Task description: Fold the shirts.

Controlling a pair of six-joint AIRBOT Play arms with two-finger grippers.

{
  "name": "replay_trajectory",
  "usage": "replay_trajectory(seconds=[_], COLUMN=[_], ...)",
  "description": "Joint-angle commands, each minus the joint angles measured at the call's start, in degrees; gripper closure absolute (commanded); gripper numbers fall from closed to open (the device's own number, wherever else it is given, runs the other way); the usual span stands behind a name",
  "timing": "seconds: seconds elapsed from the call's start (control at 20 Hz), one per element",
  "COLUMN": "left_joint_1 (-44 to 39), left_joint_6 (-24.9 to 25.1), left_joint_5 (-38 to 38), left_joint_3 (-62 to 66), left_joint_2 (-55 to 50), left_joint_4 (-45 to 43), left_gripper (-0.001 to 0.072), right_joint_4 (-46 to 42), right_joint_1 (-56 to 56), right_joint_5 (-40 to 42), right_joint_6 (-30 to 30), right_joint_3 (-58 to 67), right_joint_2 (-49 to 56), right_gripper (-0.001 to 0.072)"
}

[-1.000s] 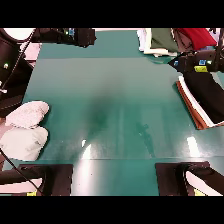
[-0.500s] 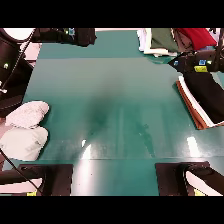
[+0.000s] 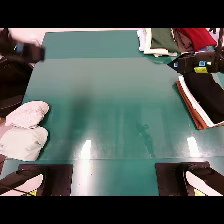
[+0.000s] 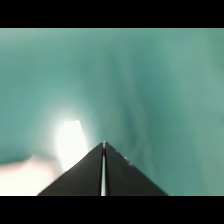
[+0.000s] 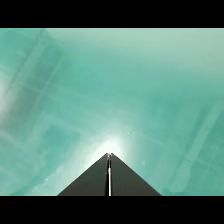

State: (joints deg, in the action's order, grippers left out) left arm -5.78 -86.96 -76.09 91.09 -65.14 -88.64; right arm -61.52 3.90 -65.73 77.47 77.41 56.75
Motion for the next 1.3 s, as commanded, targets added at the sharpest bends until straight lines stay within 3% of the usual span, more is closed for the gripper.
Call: replay_trajectory(seconds=[0.0, 0.05, 0.35, 0.55, 0.6, 0.7, 0.95, 1.25], left_joint_1=[8.5, 10.7, 21.0, 21.2, 21.2, 21.2, 18.3, -6.4], left_joint_6=[0.0, -0.1, -5.0, -5.3, -6.1, -5.9, -2.9, -2.5], left_joint_5=[-4.1, -2.3, 15.7, 17.4, 17.3, 15.7, 12.4, 11.3], left_joint_3=[-15.0, -20.2, -40.1, -42.7, -42.3, -39.0, -20.5, 3.1], left_joint_2=[3.7, 3.7, 3.1, 0.5, 0.7, 0.9, 6.5, 8.8], left_joint_4=[-6.4, -6.4, -8.4, -7.4, -7.4, -7.2, -1.6, -1.2], left_gripper=[0.0364, 0.0036, 0.0046, 0.0048, 0.0113, 0.0679, 0.0687, 0.0687], right_joint_4=[0.0, 0.0, 0.0, 0.0, 0.0, 0.0, 0.5, 0.2], right_joint_1=[0.1, 0.1, 0.1, 0.1, 0.1, 0.1, 0.1, -1.0], right_joint_5=[-0.3, -0.3, -0.4, -0.3, -0.2, -0.1, 2.8, 7.3], right_joint_6=[0.0, 0.0, 0.0, 0.1, 0.1, 0.1, 0.1, 0.1], right_joint_3=[0.0, 0.0, 0.0, 0.0, 0.0, 0.0, 2.3, 14.7], right_joint_2=[0.0, 0.0, 0.0, 0.0, 0.0, 0.0, 0.0, 0.0], right_gripper=[0.0695, 0.0695, 0.0695, 0.0695, 0.0695, 0.0695, 0.0695, 0.0695])
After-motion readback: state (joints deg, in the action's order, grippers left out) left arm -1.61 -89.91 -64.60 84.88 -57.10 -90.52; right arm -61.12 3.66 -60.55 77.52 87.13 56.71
